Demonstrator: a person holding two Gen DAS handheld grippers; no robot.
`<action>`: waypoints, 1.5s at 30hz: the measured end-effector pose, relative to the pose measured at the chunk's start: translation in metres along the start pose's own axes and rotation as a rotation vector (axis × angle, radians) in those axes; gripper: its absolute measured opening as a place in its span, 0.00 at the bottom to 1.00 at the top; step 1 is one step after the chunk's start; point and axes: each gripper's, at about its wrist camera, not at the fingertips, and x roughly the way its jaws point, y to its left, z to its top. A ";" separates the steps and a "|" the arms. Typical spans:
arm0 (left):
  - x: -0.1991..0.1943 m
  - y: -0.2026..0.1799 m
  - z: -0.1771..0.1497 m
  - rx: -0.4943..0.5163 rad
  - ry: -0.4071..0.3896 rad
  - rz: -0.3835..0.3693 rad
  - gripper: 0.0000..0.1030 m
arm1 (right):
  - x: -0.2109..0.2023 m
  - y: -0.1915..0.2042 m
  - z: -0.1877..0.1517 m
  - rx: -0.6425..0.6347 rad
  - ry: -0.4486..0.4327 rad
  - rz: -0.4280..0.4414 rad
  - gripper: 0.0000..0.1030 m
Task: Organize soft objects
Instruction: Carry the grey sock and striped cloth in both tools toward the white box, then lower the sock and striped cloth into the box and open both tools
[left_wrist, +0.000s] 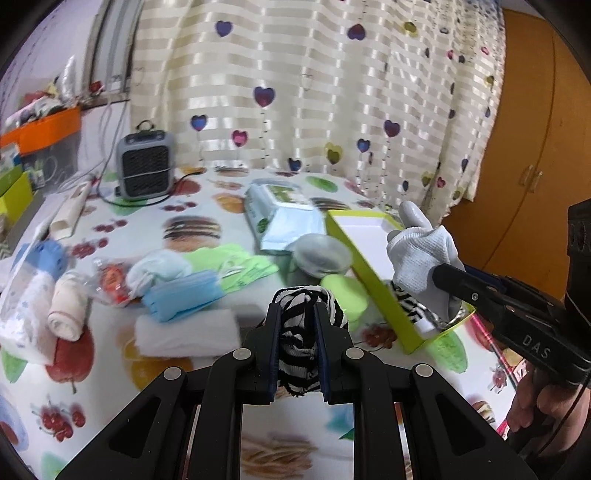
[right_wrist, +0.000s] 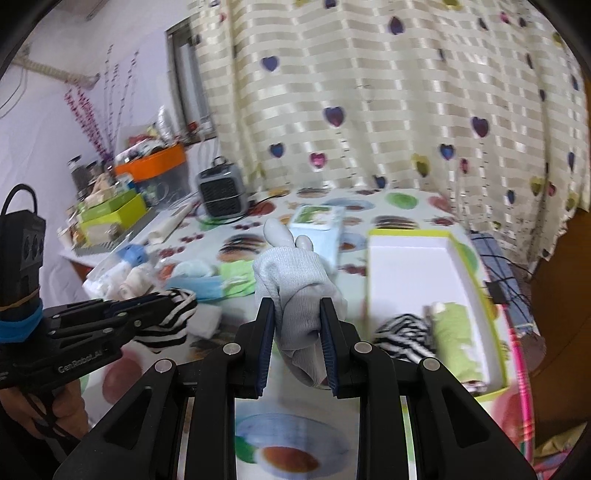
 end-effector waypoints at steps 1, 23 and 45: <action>0.001 -0.003 0.001 0.005 0.000 -0.007 0.15 | -0.001 -0.004 0.000 0.006 -0.002 -0.008 0.24; 0.044 -0.059 0.031 0.076 0.008 -0.113 0.15 | 0.008 -0.069 0.005 0.097 0.005 -0.125 0.24; 0.086 -0.075 0.055 0.076 0.035 -0.143 0.15 | 0.076 -0.101 0.012 0.136 0.070 -0.119 0.25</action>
